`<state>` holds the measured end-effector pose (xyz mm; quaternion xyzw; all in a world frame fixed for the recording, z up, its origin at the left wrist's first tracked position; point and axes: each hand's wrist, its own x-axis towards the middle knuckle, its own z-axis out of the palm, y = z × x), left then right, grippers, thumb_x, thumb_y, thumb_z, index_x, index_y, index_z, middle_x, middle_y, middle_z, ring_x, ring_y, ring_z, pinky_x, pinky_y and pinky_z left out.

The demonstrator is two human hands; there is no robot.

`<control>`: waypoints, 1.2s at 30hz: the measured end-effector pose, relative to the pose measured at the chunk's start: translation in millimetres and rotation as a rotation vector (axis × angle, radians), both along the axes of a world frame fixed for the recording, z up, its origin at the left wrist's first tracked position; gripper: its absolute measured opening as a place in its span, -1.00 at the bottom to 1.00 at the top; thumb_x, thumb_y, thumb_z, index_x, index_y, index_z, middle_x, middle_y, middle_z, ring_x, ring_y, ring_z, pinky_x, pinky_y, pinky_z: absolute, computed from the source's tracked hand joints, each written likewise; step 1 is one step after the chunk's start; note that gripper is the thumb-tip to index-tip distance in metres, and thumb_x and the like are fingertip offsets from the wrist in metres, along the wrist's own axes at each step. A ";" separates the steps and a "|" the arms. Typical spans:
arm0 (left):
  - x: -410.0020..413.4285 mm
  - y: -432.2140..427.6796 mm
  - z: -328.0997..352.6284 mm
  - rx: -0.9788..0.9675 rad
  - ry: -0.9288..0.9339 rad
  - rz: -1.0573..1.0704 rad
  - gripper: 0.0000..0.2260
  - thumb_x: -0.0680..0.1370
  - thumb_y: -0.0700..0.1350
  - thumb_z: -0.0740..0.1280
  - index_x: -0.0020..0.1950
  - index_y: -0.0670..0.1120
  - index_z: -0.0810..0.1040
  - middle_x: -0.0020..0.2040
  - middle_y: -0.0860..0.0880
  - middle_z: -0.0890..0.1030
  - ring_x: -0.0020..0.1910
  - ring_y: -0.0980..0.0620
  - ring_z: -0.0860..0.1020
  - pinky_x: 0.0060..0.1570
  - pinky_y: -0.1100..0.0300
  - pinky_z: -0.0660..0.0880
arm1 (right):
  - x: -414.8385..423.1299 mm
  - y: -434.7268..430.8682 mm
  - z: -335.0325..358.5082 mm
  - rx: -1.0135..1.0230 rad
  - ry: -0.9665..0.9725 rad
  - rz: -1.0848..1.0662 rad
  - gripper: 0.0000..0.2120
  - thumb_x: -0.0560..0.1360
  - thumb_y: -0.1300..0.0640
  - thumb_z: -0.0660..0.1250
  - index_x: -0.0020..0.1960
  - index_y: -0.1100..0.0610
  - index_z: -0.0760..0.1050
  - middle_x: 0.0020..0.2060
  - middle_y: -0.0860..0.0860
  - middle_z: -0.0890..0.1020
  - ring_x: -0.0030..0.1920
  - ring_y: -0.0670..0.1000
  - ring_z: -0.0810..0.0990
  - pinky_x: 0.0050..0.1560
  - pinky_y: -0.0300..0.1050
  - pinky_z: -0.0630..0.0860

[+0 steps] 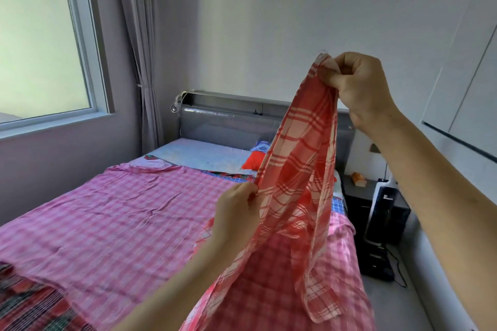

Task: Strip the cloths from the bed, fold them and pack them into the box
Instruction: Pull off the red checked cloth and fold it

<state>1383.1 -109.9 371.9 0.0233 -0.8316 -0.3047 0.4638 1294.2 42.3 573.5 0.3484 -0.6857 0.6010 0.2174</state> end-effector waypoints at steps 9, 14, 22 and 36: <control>2.0 1.0 1.5 0.248 -0.259 -0.244 -0.72 0.44 -0.36 0.39 -0.18 -0.02 0.36 -0.45 0.00 0.56 -0.50 0.18 0.41 -0.43 0.27 0.35 | -29.1 54.8 -50.1 -0.035 -0.232 -0.094 -0.82 0.48 0.23 0.39 -0.29 0.10 0.51 -0.34 0.03 0.56 -0.31 -0.04 0.54 -0.24 -0.14 0.54; 1.8 0.8 -0.2 0.371 -0.488 -0.480 -0.67 0.43 -0.35 0.42 -0.05 -0.01 0.35 -0.30 -0.08 0.65 -0.34 -0.08 0.57 -0.27 -0.02 0.54 | -55.0 104.3 -141.3 0.250 -0.560 -0.426 -0.86 0.44 0.30 0.38 -0.28 0.21 0.51 -0.33 0.16 0.54 -0.29 0.09 0.54 -0.29 -0.09 0.50; -11.7 27.7 -3.2 0.223 -0.728 -0.642 -0.71 0.35 -0.35 0.49 -0.11 -0.10 0.45 -0.28 -0.06 0.65 -0.37 0.11 0.59 -0.29 0.19 0.53 | 36.9 67.2 -196.4 0.840 -0.321 -0.046 -0.30 0.31 -0.05 0.53 0.37 -0.06 0.33 0.15 -0.18 0.50 0.17 -0.14 0.46 0.21 -0.14 0.39; 20.7 -13.0 -70.4 0.523 -0.300 -0.267 -0.89 0.30 -0.15 0.42 -0.30 -0.05 0.49 -0.28 -0.07 0.63 -0.30 0.14 0.56 -0.27 0.22 0.52 | 46.0 17.3 -204.6 0.561 -0.100 -0.138 -0.71 0.37 0.13 0.52 -0.36 0.28 0.51 -0.52 0.02 0.44 -0.46 -0.12 0.34 -0.38 -0.22 0.30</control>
